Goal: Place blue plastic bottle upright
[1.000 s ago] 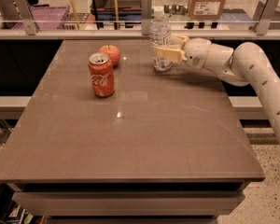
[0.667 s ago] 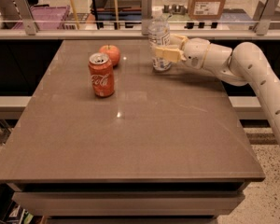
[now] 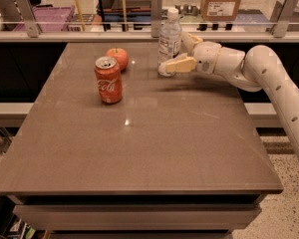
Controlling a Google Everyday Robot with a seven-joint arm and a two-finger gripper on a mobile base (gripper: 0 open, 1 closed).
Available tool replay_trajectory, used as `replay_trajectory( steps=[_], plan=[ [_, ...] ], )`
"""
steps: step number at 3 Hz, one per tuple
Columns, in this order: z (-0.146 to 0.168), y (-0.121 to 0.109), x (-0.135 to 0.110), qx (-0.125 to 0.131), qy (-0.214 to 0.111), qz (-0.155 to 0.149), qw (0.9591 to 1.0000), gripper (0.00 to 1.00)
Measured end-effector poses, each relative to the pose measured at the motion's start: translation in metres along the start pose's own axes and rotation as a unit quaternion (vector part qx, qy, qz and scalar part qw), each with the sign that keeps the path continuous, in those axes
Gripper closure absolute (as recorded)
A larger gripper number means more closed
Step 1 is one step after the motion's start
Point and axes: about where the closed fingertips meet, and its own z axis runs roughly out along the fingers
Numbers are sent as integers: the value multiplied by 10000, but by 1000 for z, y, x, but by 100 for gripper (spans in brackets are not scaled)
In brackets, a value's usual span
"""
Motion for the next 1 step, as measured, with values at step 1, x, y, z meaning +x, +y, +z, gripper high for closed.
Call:
replay_trajectory(
  steps=[1],
  plan=[
    [0, 0, 0, -1, 0, 0, 10000, 0]
  ],
)
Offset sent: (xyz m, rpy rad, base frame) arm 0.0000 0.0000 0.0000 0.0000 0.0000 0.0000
